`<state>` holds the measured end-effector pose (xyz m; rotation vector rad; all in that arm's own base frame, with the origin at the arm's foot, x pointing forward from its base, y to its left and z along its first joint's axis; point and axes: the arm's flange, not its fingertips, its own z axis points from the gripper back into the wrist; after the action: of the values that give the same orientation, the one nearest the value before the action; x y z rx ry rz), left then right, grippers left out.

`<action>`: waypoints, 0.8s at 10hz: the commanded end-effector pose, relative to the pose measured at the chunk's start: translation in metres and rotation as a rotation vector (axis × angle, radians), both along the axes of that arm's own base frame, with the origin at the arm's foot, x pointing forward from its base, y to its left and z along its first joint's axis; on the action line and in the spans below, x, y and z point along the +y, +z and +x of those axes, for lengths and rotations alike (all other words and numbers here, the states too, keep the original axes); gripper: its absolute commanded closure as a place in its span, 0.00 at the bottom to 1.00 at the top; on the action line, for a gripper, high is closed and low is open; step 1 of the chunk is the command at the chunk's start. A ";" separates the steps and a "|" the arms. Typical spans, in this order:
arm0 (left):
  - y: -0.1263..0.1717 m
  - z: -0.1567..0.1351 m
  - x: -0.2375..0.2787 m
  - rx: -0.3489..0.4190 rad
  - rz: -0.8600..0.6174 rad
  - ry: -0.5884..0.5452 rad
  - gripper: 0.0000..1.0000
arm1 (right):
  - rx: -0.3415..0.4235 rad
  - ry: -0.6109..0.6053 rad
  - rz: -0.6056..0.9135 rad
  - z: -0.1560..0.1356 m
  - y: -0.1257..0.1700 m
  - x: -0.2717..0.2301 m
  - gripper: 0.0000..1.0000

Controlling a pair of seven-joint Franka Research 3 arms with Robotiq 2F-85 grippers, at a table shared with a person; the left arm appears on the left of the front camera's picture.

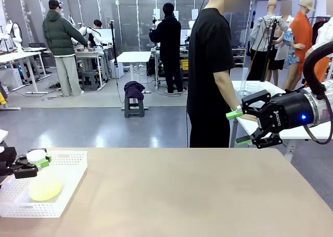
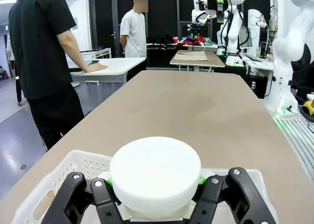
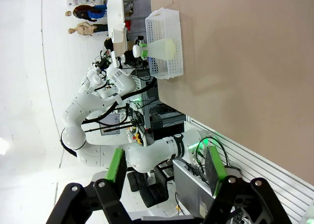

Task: Prepare the solutions needed for the experiment.
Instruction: When the human places the Big flask in the center of the table, pick up the Big flask and place it in the left Organizing basket.

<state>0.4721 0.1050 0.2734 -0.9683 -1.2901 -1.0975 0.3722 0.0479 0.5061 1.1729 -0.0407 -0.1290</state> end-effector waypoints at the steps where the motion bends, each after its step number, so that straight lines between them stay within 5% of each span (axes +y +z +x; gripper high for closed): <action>1: -0.002 0.000 -0.005 -0.031 0.002 -0.002 1.00 | -0.006 0.005 0.010 0.000 0.001 0.001 0.19; 4: -0.006 0.001 -0.003 -0.017 0.003 -0.004 1.00 | -0.006 0.005 0.010 0.000 0.001 0.001 0.19; 5: -0.006 0.002 -0.005 -0.014 0.001 -0.012 0.70 | -0.006 0.005 0.010 0.000 0.001 0.001 0.19; 8: -0.005 0.001 -0.005 -0.025 -0.003 -0.033 0.36 | -0.006 0.005 0.010 0.000 0.001 0.001 0.19</action>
<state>0.4729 0.1008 0.2712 -0.9802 -1.2871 -1.1022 0.3722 0.0479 0.5061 1.1729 -0.0407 -0.1290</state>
